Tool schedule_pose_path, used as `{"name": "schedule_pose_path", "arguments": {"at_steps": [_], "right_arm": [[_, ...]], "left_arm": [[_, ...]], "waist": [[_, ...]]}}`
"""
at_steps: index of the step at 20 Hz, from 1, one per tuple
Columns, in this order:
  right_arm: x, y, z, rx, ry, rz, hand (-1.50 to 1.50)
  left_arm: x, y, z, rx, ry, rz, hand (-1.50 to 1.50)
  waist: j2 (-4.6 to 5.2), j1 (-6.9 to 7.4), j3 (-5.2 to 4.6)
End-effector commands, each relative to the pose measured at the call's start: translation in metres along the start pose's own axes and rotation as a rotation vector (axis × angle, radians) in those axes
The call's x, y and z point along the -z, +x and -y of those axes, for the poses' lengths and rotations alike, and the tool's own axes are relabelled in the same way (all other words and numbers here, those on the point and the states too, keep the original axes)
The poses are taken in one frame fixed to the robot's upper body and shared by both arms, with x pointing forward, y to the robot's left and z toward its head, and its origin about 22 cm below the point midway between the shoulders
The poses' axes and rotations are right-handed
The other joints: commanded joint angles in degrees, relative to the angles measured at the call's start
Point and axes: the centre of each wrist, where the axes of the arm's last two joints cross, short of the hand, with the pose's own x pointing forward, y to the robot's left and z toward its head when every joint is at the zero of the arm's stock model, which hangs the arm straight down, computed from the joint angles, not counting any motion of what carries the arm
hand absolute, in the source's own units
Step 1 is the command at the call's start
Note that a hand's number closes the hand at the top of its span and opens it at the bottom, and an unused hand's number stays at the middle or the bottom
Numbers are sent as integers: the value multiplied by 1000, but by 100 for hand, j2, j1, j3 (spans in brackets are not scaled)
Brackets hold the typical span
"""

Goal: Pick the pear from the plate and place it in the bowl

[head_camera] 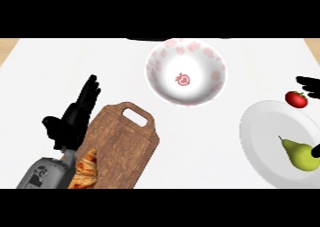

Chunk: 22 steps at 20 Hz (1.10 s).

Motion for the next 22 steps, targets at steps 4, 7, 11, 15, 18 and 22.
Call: {"name": "schedule_pose_path", "arguments": {"at_steps": [4,7,11,15,18,22], "right_arm": [[18,-9,1,-67,122,-131,-150],[-2,-14,-7,-55,140,-113,-150],[5,-20,10,-20,155,-90,-150],[-5,-54,2,62,152,-64,-150],[-4,-52,7,108,136,-30,-150],[-15,-47,6,133,145,-29,-150]], "left_arm": [[-10,-8,-2,2,4,-2,0],[-18,6,1,-1,21,-9,0],[-12,-13,13,9,24,8,0],[-13,-5,-5,3,21,-15,0],[-10,17,-10,-22,25,6,0],[-10,4,-18,-12,6,3,0]], "waist": [[-9,-41,3],[-28,-95,2],[-16,-74,2],[-21,-104,3],[-24,-80,4],[-25,-105,1]]}}
